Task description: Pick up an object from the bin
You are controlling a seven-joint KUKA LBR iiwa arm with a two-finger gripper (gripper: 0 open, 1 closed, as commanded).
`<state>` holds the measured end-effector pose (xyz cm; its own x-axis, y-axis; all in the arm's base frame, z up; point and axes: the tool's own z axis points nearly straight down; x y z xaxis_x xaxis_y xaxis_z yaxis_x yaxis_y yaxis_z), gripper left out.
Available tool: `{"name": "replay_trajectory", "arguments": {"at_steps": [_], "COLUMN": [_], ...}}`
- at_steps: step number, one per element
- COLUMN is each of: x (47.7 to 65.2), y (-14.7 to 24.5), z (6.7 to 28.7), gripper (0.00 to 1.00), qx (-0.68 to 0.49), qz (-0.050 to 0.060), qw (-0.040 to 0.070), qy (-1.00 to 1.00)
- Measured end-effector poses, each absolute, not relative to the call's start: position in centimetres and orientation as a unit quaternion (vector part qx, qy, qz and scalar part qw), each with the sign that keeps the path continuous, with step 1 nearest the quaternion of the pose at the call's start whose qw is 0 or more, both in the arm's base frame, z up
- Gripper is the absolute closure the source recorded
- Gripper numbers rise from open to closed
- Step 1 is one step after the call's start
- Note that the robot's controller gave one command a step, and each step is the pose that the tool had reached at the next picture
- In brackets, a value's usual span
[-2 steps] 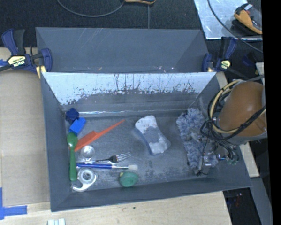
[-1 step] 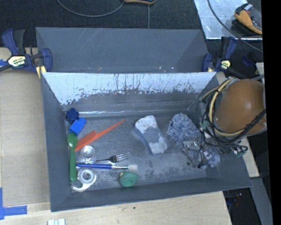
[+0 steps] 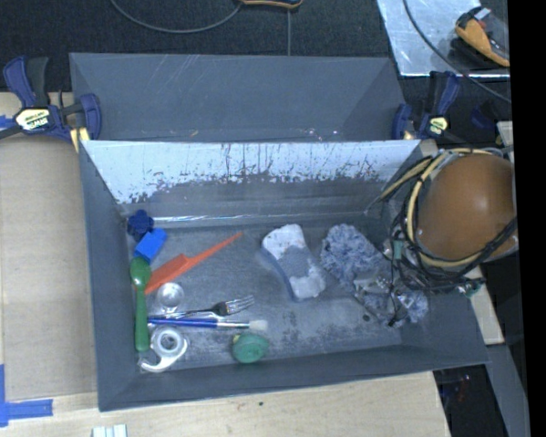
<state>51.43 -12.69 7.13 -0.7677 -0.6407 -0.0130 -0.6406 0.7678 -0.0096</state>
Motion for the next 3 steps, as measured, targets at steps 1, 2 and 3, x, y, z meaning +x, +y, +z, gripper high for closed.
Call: {"name": "replay_trajectory", "arguments": {"at_steps": [1,2,3], "x": [51.5,51.2,51.4], "y": [-12.6,-12.5,-12.6], "z": [7.3,8.8,11.7], "gripper": [1.0,1.0,1.0], "qx": [-0.415,-0.42,-0.417], "qz": [-0.003,0.001,-0.002], "qw": [0.009,0.005,0.009], "qy": [0.91,0.907,0.909]}}
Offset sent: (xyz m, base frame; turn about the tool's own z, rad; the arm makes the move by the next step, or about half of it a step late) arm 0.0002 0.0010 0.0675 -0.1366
